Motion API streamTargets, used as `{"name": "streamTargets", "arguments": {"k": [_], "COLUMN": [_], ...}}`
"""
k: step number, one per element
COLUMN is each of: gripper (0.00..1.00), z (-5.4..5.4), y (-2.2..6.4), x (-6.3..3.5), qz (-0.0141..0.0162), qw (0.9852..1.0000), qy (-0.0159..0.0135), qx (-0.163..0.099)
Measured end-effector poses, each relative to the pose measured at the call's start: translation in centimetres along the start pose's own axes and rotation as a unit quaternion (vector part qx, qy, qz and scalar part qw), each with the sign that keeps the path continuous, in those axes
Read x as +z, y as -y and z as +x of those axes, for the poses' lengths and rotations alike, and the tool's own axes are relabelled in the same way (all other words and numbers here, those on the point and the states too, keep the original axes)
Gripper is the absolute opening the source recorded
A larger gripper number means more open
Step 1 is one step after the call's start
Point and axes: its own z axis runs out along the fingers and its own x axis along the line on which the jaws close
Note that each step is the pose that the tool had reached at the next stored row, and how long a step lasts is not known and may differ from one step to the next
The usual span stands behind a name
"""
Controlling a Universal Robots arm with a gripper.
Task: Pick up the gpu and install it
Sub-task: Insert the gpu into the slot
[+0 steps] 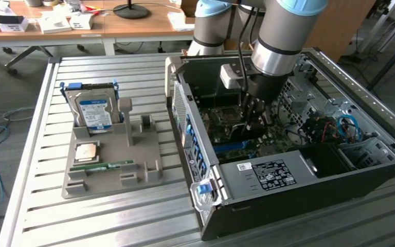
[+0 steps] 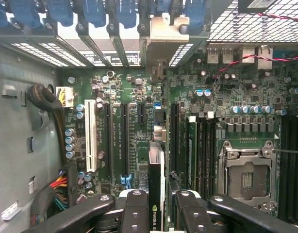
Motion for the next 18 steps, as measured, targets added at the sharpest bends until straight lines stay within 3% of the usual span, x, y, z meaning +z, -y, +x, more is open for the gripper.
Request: {"name": "streamTargets", "arguments": {"k": [18], "gripper": [0.26], "z": [0.15], "y": [-0.26], "x": [0.07], "qz": [0.0000], "qw": [1.0000], "qy": [-0.0001], "qx": [0.000]}}
